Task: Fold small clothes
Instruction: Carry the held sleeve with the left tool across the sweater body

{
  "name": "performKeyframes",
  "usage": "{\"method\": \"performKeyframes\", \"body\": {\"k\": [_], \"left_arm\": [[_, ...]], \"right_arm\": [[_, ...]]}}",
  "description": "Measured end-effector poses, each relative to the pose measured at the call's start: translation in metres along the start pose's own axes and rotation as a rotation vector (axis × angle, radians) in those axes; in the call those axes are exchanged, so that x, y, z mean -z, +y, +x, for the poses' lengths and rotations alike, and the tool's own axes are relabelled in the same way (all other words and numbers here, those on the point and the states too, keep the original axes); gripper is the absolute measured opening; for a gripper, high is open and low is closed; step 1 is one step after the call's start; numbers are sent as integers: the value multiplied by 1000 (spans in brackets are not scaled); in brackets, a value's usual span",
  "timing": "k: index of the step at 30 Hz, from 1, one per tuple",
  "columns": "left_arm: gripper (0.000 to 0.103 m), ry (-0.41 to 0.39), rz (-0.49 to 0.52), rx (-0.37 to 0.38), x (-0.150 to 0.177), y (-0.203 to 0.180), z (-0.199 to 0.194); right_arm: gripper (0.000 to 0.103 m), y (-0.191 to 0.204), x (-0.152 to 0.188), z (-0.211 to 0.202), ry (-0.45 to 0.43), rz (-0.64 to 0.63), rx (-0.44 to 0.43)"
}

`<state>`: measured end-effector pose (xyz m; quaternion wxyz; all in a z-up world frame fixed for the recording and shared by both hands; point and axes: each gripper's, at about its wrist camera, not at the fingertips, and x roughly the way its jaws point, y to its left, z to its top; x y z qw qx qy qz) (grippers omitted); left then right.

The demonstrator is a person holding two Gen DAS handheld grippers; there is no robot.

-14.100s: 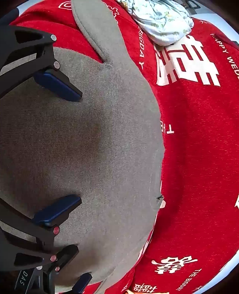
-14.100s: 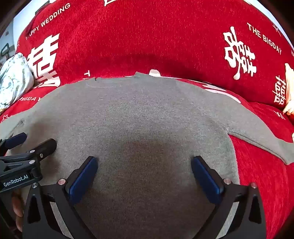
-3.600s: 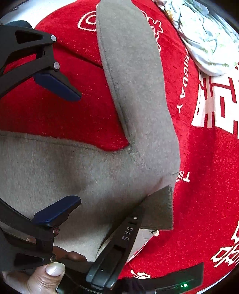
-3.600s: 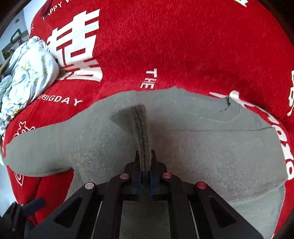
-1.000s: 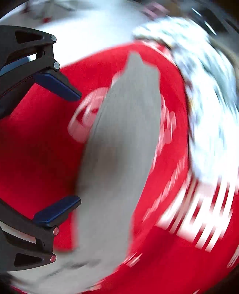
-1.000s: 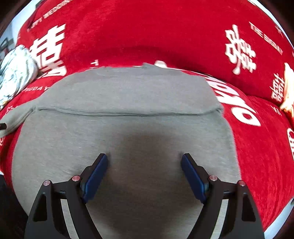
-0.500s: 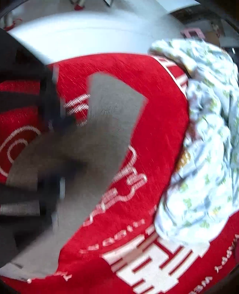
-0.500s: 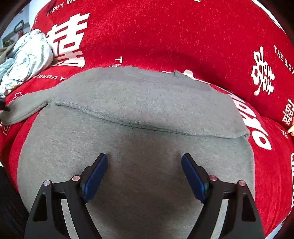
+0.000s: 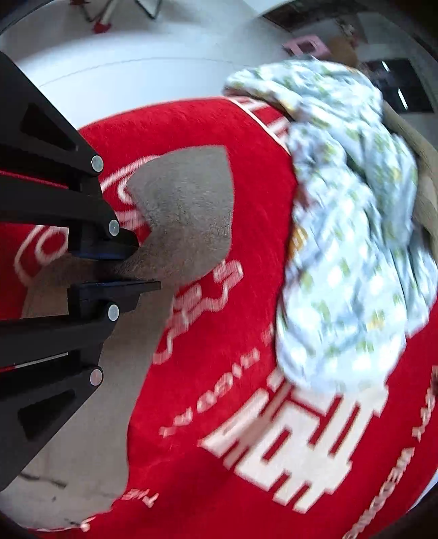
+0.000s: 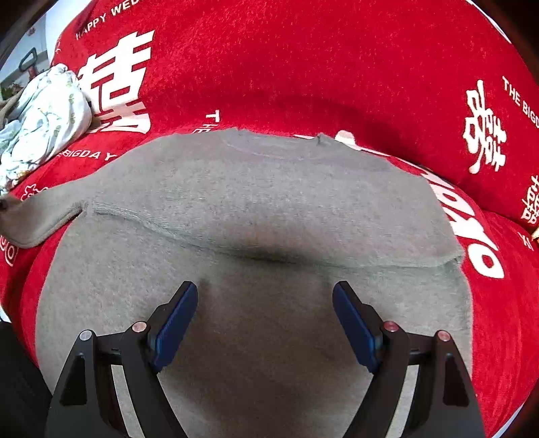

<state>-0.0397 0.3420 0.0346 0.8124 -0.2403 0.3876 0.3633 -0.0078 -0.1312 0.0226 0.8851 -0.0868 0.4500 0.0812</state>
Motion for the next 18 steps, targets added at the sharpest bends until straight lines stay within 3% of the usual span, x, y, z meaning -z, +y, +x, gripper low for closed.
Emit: {"method": "performKeyframes", "body": {"k": [7, 18], "left_arm": [[10, 22, 99, 96, -1, -51, -20], [10, 67, 260, 166, 24, -142, -45]], "right_arm": [[85, 5, -2, 10, 9, -8, -25], [85, -10, 4, 12, -29, 6, -70]]}}
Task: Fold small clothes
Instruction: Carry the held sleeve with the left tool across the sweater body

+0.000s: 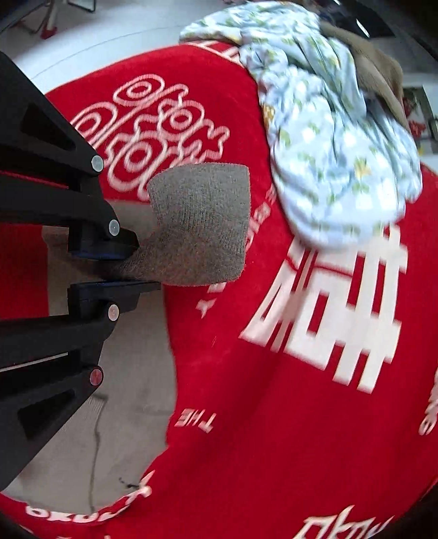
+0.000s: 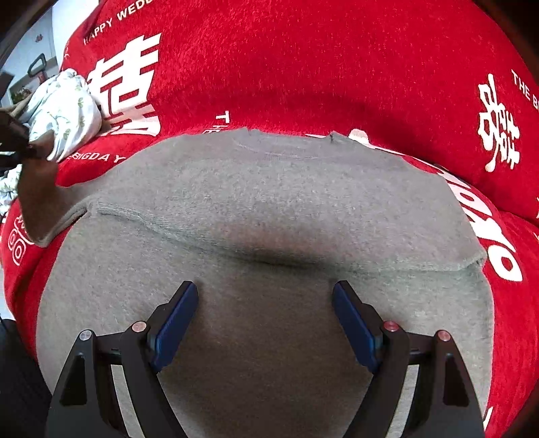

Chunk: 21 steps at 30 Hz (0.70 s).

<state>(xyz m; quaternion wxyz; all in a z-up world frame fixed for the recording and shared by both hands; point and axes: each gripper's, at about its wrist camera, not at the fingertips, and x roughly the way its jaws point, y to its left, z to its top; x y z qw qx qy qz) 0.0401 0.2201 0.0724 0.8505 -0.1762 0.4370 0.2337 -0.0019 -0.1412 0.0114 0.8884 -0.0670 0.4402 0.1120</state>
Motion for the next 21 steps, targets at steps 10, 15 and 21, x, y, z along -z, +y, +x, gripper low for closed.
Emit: {"method": "performKeyframes", "body": {"k": [10, 15, 21], "left_arm": [[10, 43, 154, 26, 31, -87, -7], [10, 40, 209, 28, 40, -118, -14], [10, 24, 266, 41, 46, -157, -26]], "right_arm": [[85, -33, 4, -10, -11, 67, 5], [85, -52, 6, -15, -22, 114, 1], [85, -71, 10, -21, -34, 159, -15]]}}
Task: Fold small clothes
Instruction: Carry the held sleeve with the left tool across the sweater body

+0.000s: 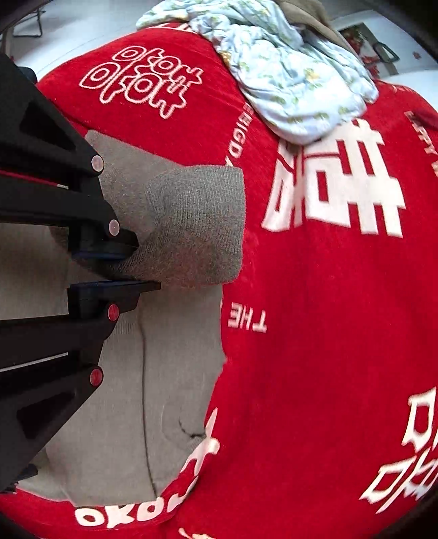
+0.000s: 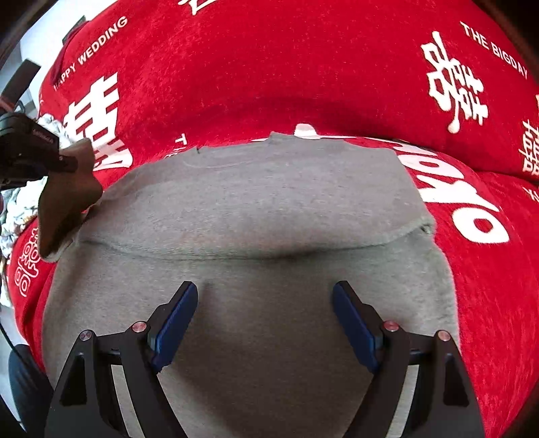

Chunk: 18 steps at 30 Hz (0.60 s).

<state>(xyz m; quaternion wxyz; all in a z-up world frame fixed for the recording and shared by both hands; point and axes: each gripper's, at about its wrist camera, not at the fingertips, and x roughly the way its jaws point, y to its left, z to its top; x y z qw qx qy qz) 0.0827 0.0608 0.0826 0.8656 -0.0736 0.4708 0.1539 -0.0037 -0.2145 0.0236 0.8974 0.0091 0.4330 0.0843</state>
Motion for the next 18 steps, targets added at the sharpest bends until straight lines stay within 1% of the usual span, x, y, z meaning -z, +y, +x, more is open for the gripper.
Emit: {"method": "performKeyframes", "body": {"k": [5, 11, 18], "left_arm": [[10, -10, 59, 8, -1, -36, -6], [10, -23, 138, 36, 0, -83, -17], [10, -31, 200, 66, 2, -122, -29]], "right_arm": [[85, -11, 3, -3, -7, 12, -14], [85, -14, 7, -4, -21, -4, -22], [85, -16, 10, -6, -36, -7, -38]]}}
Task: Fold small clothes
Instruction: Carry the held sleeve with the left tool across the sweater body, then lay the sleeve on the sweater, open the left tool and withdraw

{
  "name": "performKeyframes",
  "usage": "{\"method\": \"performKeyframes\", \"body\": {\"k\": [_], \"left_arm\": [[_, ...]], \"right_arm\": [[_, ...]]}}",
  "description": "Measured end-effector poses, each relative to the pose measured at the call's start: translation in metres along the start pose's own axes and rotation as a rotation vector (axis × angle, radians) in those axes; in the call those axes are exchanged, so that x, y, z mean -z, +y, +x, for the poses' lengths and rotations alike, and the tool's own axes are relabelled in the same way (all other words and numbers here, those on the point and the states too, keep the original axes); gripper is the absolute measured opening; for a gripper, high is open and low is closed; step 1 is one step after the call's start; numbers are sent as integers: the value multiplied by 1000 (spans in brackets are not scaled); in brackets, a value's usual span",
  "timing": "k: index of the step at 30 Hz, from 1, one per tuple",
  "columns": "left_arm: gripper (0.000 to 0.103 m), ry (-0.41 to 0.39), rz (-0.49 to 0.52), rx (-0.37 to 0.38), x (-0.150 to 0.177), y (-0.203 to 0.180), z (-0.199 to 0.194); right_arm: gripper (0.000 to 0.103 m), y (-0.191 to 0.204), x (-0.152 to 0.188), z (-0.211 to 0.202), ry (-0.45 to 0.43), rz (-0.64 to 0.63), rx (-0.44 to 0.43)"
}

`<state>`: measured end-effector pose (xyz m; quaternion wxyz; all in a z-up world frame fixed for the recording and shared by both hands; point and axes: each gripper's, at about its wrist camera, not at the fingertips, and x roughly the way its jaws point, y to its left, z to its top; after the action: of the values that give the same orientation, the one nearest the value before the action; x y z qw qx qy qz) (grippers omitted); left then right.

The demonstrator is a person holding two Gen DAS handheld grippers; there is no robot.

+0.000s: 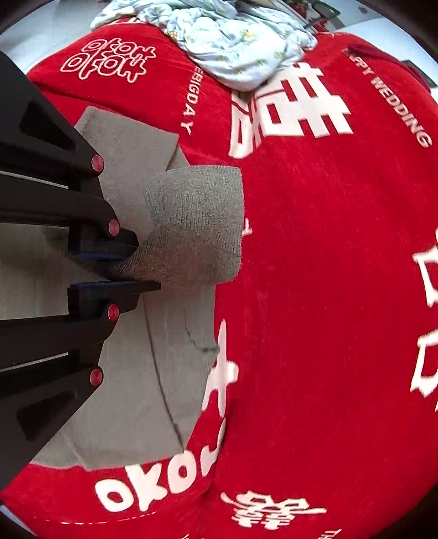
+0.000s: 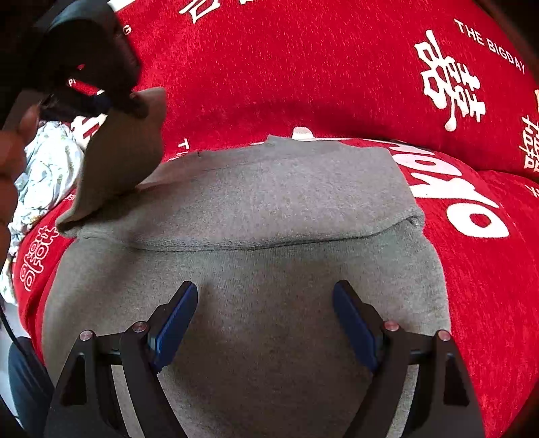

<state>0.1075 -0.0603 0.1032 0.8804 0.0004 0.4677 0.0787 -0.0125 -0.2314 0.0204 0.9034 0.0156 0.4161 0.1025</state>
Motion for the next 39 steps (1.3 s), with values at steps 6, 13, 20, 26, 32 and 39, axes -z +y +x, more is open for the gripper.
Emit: {"method": "performKeyframes", "body": {"k": [6, 13, 20, 26, 32, 39], "left_arm": [[10, -4, 56, 13, -1, -28, -2], [10, 12, 115, 3, 5, -57, 6], [10, 34, 161, -14, 14, -80, 18], [10, 42, 218, -1, 22, -101, 24], [10, 71, 307, 64, 31, -124, 30], [10, 149, 354, 150, 42, -136, 49]], "right_arm": [[85, -4, 2, -1, -14, 10, -22], [85, -9, 5, -4, -32, 26, -55], [85, -12, 9, -7, -43, 38, -83], [85, -14, 12, -11, -53, 44, -99], [85, -16, 15, -13, -58, 35, -94], [85, -17, 18, -15, -67, 25, -99]]}}
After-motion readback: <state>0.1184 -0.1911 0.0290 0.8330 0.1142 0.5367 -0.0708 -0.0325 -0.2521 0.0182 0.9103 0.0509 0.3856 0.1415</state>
